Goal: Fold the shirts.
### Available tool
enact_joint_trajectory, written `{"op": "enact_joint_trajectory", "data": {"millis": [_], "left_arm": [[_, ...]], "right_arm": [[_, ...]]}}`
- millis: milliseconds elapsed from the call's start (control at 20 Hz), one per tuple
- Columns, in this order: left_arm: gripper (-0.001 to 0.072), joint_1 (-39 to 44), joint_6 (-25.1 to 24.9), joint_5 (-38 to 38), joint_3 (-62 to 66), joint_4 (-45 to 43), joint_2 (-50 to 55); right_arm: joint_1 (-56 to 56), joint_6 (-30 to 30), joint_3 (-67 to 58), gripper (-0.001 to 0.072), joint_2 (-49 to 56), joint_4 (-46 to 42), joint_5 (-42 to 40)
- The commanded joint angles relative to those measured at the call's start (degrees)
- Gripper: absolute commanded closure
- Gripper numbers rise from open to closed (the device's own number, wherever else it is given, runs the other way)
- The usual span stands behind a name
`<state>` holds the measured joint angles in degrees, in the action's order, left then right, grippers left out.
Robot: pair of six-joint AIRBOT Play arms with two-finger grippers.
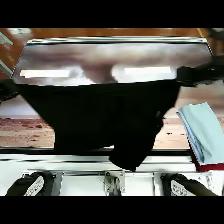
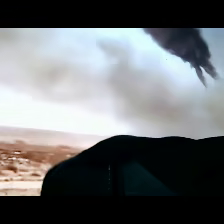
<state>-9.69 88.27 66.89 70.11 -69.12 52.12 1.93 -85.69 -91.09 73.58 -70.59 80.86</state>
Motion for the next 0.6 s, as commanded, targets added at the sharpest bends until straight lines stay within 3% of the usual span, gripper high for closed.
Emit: {"op": "enact_joint_trajectory", "data": {"millis": [0,150,200,250,300,350,400,550], "left_arm": [[0.067,0.09,-0.42,-8.48,-3.08,5.68,12.2],[0.0645,0.24,-0.55,-10.36,-3.13,11.43,21.2],[0.0582,0.59,-0.55,-9.55,-3.13,13.44,23.89],[0.0468,1.38,-0.55,-8.76,-3.1,14.56,26.25],[0.029,2.16,-0.55,-7.8,-3.1,14.75,27.85],[0.011,2.67,-0.55,-6.95,-3.1,14.71,28.76],[0.0025,2.51,-0.57,-6.23,-3.1,14.51,28.92],[0.0027,-1.55,-2.67,1.64,-1.09,8.37,26.73]], "right_arm": [[-0.07,-0.02,1.95,0.0656,13.07,10.54,-12.76],[-0.39,-2.08,1.95,0.0656,20.22,15.39,-13.55],[-0.68,-3.72,1.95,0.0656,21.99,15.74,-12.87],[-1.11,-4.17,1.95,0.0653,23.28,15.91,-12.15],[-1.09,-4.17,1.95,0.054,24.22,16.28,-11.69],[-1.03,-4.09,1.95,0.0239,24.59,17.22,-11.67],[-0.96,-2.89,1.79,0.0036,24.39,17.51,-11.5],[2.6,2.82,-0.68,0.0037,21.66,12.66,-4.39]]}}
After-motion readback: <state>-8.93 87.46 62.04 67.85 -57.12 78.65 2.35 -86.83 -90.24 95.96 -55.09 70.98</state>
